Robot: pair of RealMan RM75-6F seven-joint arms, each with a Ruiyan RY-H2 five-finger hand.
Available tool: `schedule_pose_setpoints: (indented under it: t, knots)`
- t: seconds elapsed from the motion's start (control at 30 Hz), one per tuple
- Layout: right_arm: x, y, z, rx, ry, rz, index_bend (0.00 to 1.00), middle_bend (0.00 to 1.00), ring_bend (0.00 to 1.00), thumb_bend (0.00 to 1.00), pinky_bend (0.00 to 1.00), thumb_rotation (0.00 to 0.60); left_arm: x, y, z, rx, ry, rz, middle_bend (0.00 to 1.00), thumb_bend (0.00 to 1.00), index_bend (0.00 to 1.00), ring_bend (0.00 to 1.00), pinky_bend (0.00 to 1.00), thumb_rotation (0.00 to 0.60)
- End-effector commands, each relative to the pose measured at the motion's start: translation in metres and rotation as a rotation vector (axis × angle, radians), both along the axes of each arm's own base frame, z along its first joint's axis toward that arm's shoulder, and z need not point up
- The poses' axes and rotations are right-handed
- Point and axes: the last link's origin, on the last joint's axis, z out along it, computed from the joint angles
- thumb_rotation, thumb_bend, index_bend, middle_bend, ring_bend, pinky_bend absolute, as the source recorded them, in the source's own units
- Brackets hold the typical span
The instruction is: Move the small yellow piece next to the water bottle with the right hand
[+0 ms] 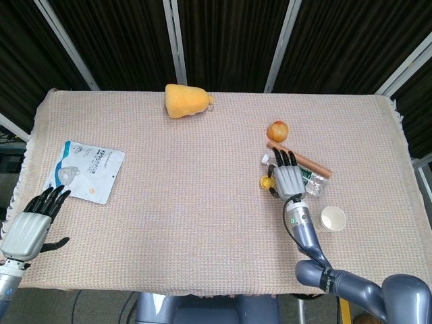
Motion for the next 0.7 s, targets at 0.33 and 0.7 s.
schedule_pose_setpoints:
  t: [0.33, 0.7]
  knots:
    - [0.0025, -0.0039, -0.0014, 0.005, 0.015, 0.005, 0.51, 0.0, 0.0, 0.21, 0.0, 0.6, 0.0006, 0.0008, -0.0003, -0.001, -0.002, -0.002, 0.0, 0.0, 0.0, 0.0, 0.16, 0.6]
    - [-0.0019, -0.0105, -0.0065, 0.01, 0.017, -0.009, 0.51, 0.0, 0.0, 0.21, 0.0, 0.6, 0.0006, 0.0012, -0.0008, -0.008, -0.011, 0.003, 0.0, 0.0, 0.0, 0.0, 0.16, 0.6]
